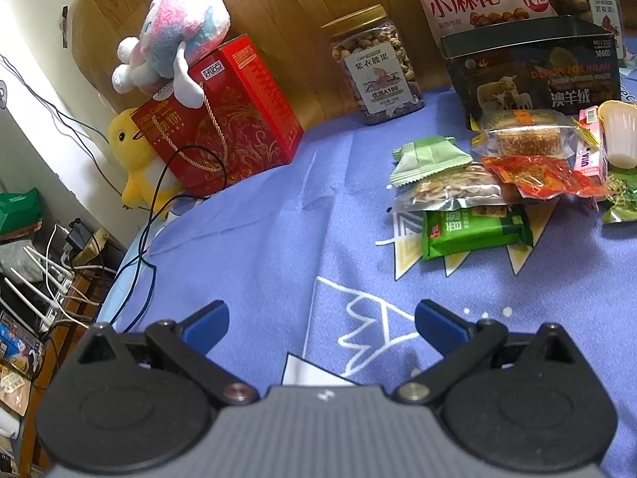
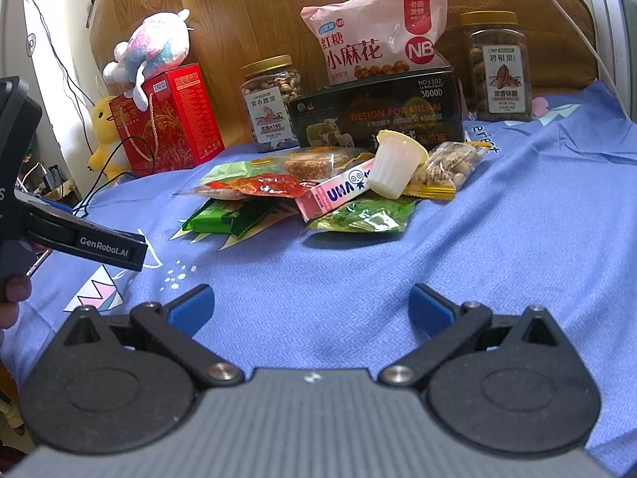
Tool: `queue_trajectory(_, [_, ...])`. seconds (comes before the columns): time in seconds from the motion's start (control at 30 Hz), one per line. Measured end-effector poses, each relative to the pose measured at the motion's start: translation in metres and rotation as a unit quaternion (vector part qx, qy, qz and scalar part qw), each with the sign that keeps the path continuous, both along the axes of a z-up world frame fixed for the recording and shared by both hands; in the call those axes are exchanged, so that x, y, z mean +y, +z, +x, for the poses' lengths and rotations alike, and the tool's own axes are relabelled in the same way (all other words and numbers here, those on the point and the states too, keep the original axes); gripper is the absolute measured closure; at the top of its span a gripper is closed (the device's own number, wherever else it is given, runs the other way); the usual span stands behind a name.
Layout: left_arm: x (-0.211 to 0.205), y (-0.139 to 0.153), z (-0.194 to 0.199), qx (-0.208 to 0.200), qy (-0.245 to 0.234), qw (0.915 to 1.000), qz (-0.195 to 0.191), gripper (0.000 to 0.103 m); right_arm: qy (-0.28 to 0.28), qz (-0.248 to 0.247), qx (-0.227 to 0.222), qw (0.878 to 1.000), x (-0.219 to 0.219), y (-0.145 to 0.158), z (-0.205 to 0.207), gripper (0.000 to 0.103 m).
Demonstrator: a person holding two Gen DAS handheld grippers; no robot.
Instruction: Organize snacks
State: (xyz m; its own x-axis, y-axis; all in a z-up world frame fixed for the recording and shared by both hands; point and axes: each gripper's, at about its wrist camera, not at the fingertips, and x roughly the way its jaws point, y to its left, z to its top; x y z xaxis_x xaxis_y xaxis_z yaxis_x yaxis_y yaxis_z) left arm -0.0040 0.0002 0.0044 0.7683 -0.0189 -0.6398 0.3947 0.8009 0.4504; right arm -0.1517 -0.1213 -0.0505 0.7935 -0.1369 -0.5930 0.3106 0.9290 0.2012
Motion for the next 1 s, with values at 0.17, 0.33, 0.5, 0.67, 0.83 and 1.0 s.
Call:
queue_trajectory(0.17, [0.0002,0.0005,-0.0002,-0.009,0.001,0.9999,-0.005,0.0,0.0,0.0,0.0,1.0,0.0,-0.0002,0.0002,0.0])
queue_trajectory(0.33, [0.0009,0.0009,-0.0001,-0.011,0.001,0.9999,-0.006,0.0,-0.001,0.0,0.0,1.0,0.0002,-0.0005,0.0003,0.0])
queue_trajectory(0.5, [0.0011,0.0004,0.0005,-0.003,0.0,1.0,-0.003,0.0,-0.001,0.0,0.0,1.0,0.0002,-0.0004,0.0005,0.0])
queue_trajectory(0.67, [0.0014,0.0004,0.0007,0.002,-0.002,1.0,-0.001,0.0,-0.001,0.0,0.0,1.0,0.0002,-0.0005,0.0007,0.0])
queue_trajectory(0.83, [0.002,0.0004,0.0005,0.014,-0.004,0.9999,-0.002,0.0,-0.001,-0.001,0.0,1.0,-0.0001,-0.0002,0.0003,0.0])
queue_trajectory(1.0, [0.0026,0.0006,-0.0001,0.021,-0.004,0.9998,-0.008,0.0,-0.001,0.0,0.0,1.0,-0.0001,-0.0002,-0.0001,0.0])
